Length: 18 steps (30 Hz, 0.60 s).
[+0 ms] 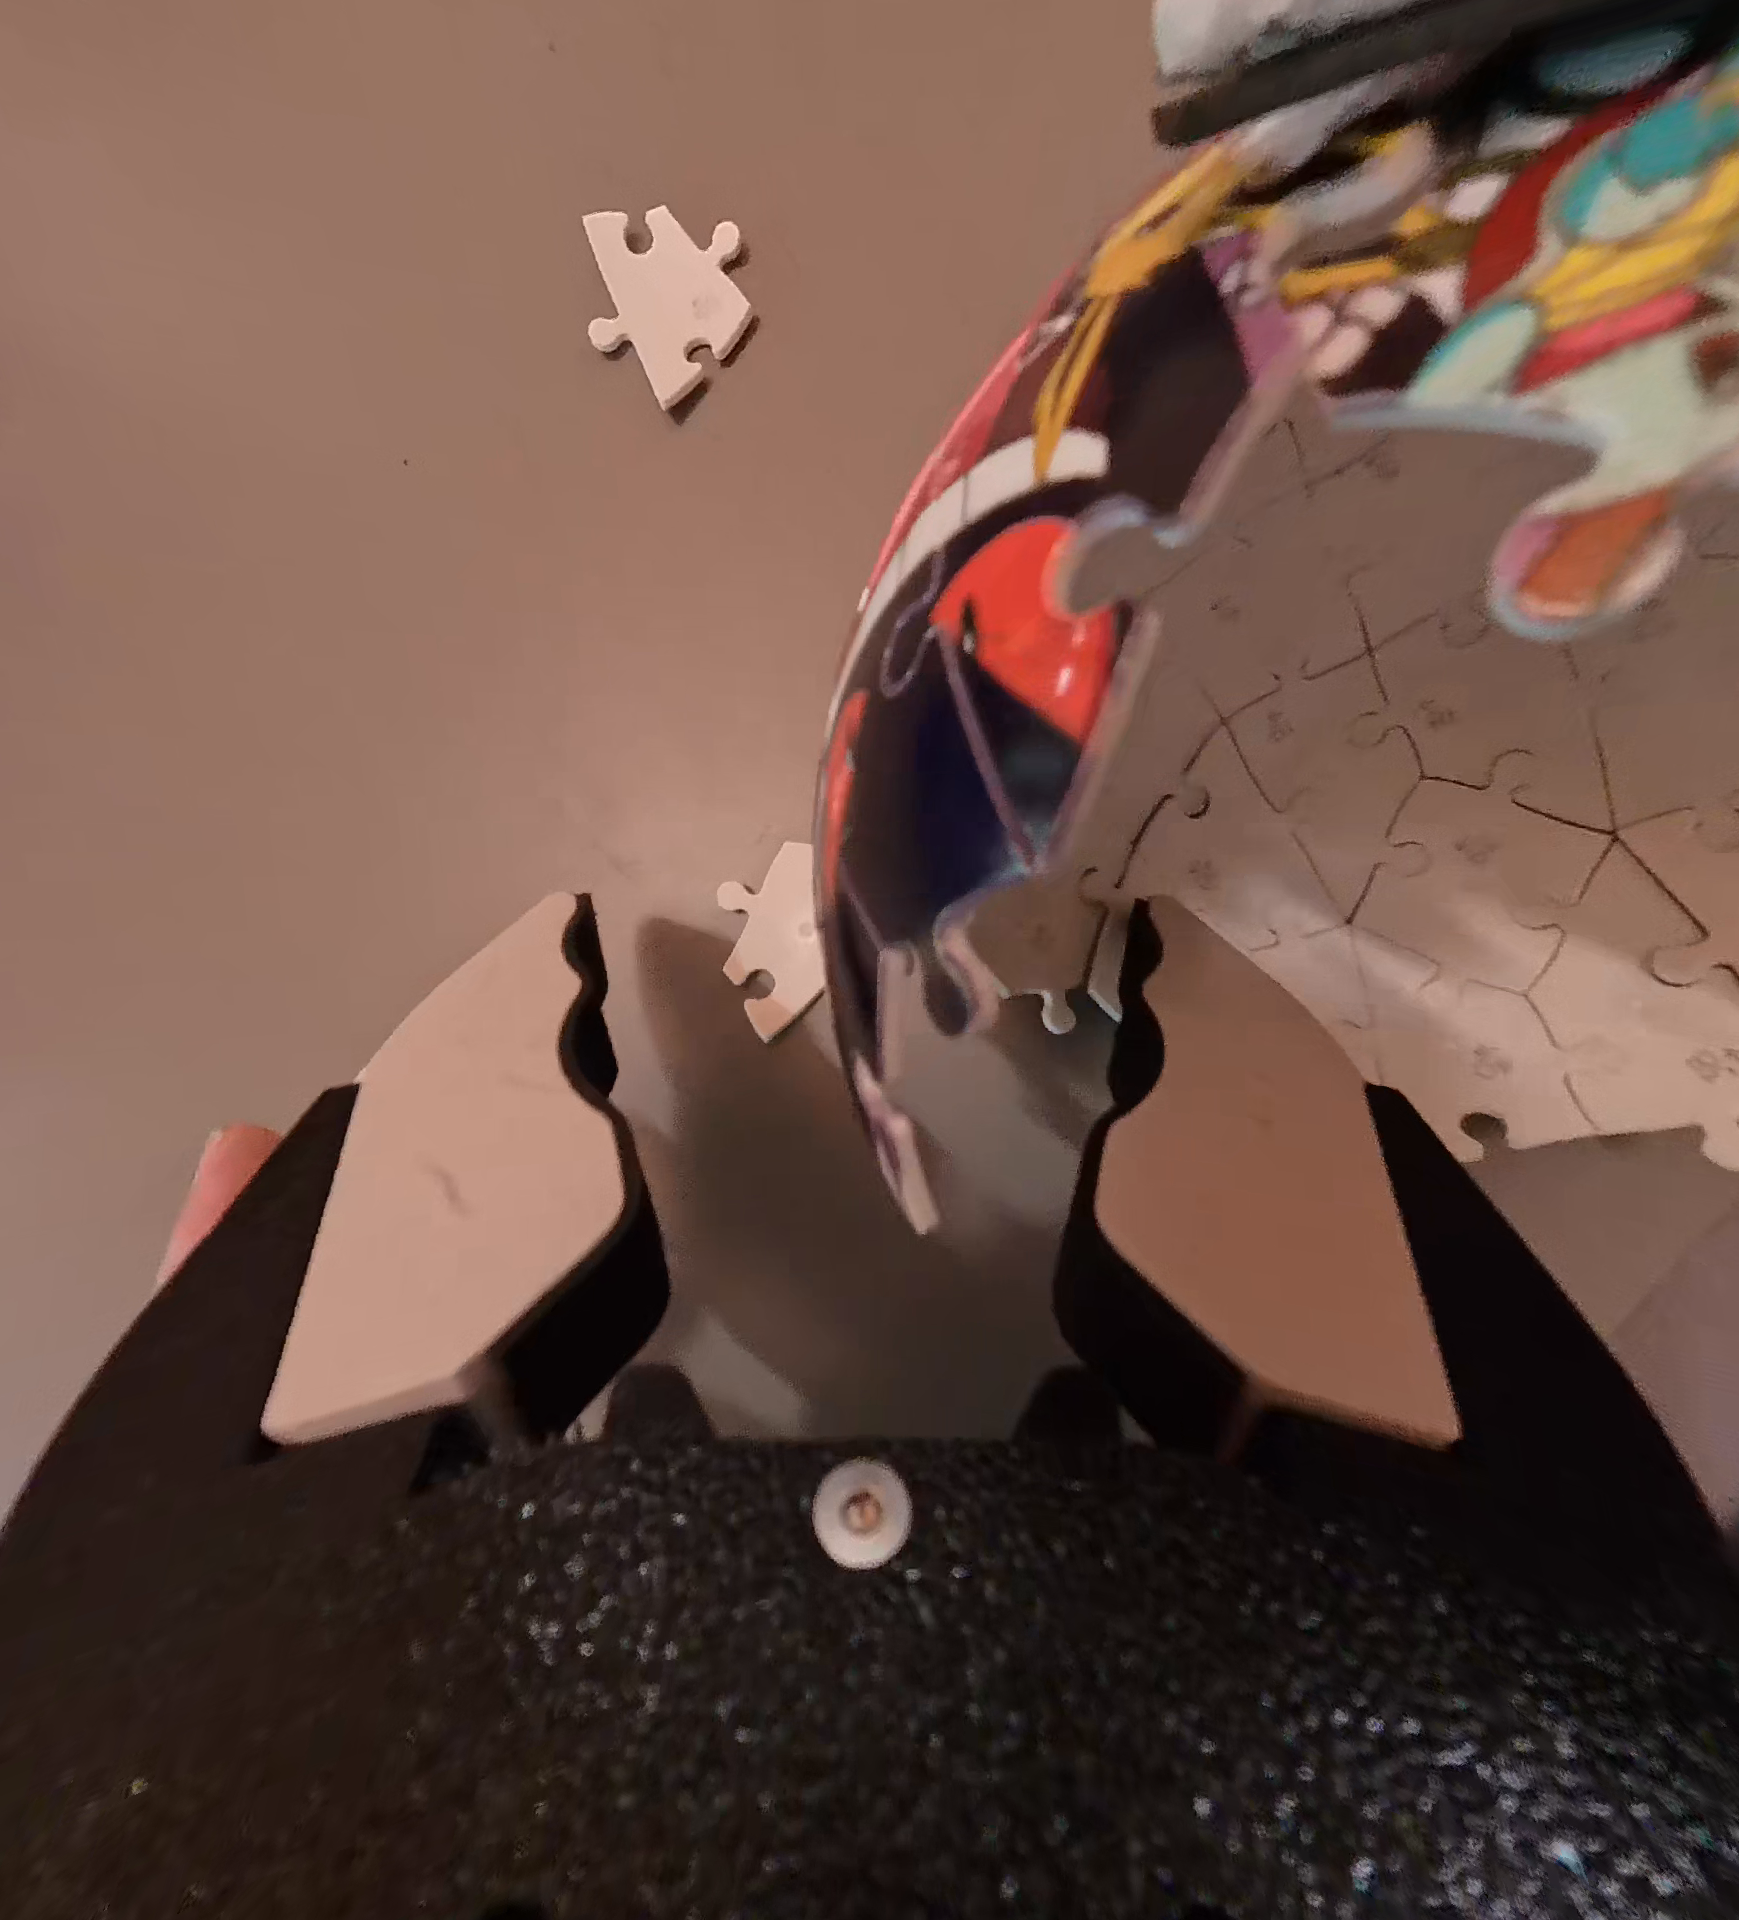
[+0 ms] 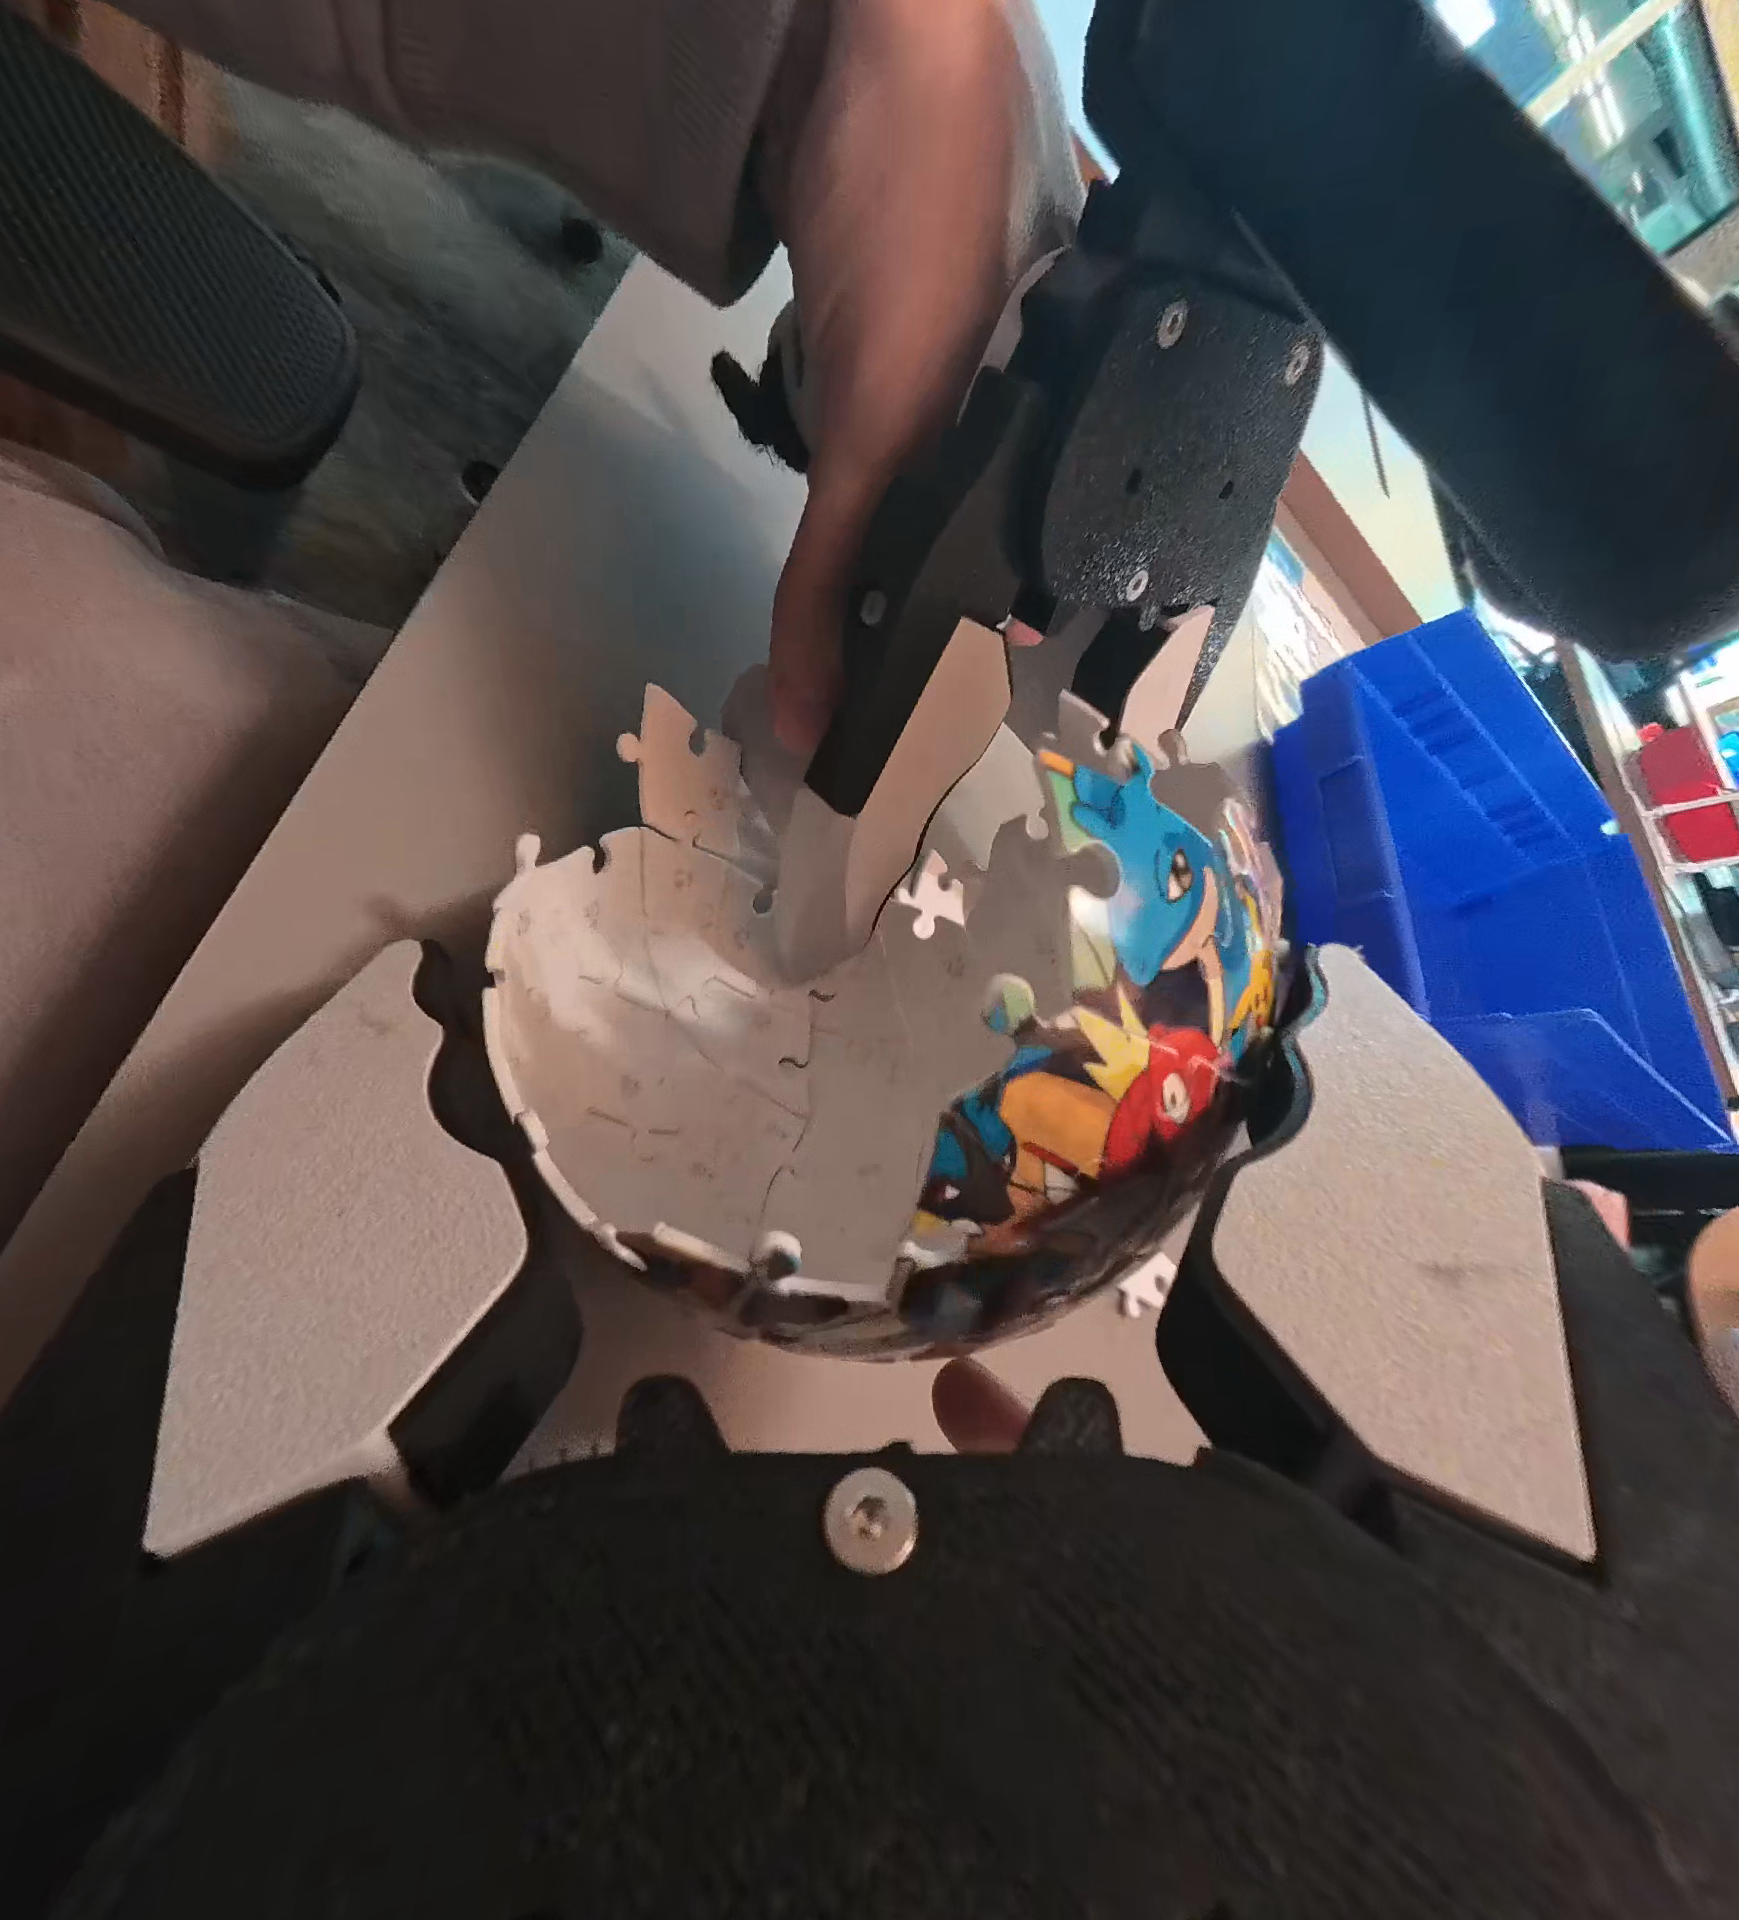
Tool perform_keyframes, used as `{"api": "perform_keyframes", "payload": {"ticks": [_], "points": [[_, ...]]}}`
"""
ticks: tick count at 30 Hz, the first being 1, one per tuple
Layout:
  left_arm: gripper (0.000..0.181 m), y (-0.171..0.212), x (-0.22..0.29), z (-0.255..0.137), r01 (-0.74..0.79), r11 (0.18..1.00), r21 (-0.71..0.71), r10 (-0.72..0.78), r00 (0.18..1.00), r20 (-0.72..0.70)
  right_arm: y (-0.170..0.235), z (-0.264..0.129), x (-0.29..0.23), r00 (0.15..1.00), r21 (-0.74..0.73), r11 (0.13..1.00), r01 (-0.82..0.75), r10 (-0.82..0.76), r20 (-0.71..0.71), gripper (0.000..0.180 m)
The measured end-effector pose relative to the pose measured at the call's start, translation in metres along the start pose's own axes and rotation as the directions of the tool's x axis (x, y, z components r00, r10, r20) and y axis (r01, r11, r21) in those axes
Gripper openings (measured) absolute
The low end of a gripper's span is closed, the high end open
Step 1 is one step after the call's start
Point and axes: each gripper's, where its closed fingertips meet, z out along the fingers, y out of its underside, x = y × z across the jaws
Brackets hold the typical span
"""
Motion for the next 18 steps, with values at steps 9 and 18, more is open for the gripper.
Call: {"api": "perform_keyframes", "payload": {"ticks": [9, 18], "points": [[0.098, 0.002, 0.0, 0.008, 0.059, 0.997, 0.04, -0.054, 0.992, -0.11, 0.0, 0.001, 0.003, 0.997, 0.12, 0.991, -0.054, 0.047, 0.059, 0.146], [0.104, -0.002, -0.002, 0.015, -0.001, 1.0, 0.004, 0.002, 0.988, -0.155, 0.002, 0.001, 0.009, 0.989, 0.22, 0.968, -0.122, 0.099, 0.113, 0.145]]}}
